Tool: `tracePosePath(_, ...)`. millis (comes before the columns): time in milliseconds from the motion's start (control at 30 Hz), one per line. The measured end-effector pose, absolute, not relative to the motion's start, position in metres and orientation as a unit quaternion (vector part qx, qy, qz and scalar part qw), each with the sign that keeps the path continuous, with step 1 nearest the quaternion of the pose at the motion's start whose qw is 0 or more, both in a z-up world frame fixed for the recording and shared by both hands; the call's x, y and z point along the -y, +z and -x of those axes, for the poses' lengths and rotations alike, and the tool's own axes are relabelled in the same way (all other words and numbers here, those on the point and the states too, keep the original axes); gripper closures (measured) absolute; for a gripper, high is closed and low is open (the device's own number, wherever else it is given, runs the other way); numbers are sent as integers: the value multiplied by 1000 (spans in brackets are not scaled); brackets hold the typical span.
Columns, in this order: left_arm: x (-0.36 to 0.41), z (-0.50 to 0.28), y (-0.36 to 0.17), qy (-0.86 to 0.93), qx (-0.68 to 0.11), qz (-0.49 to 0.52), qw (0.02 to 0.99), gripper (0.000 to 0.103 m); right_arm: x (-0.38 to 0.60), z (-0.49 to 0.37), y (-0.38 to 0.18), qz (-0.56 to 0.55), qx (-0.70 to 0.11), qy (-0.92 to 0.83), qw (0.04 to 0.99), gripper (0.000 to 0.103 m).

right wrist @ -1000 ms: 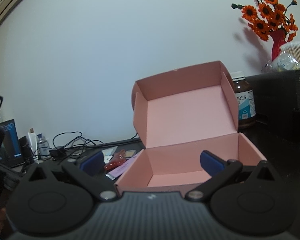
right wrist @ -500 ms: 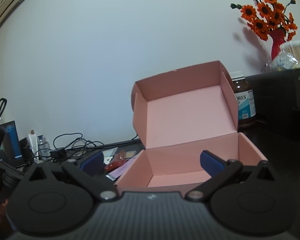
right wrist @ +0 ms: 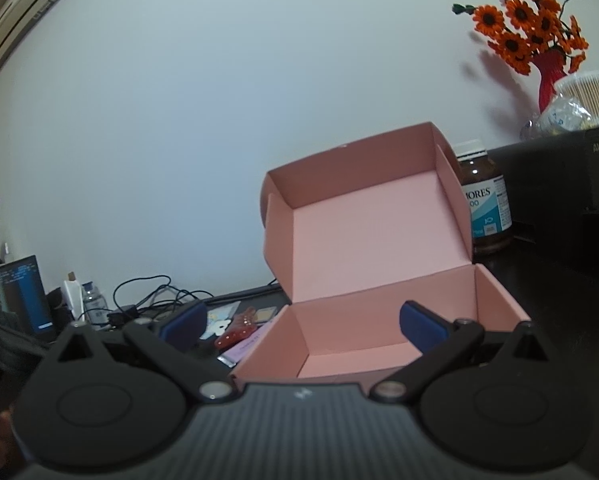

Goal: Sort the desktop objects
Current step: 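Lower the held bottle into the pink box with the left gripper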

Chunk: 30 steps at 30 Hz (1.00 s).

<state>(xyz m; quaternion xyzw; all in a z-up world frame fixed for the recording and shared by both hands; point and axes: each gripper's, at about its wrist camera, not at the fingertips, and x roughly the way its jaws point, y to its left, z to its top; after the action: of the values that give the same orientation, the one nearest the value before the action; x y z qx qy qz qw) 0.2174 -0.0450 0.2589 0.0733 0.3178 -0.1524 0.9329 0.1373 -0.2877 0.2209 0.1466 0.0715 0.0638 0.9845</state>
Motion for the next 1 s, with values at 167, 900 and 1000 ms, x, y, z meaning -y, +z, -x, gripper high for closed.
tracePosePath(167,63,-212,280,-174,-295,-60,938,86,303,-130,231,-149,-61,45,986,1)
tracePosePath(900,181,-234,280,-252,-308,-13,917,86,376,-114,250,-193,-54,-12,980,1)
tracePosePath(1000,190,-238,272,-238,-327,-34,914,86,377,-112,251,-191,-50,-12,980,1)
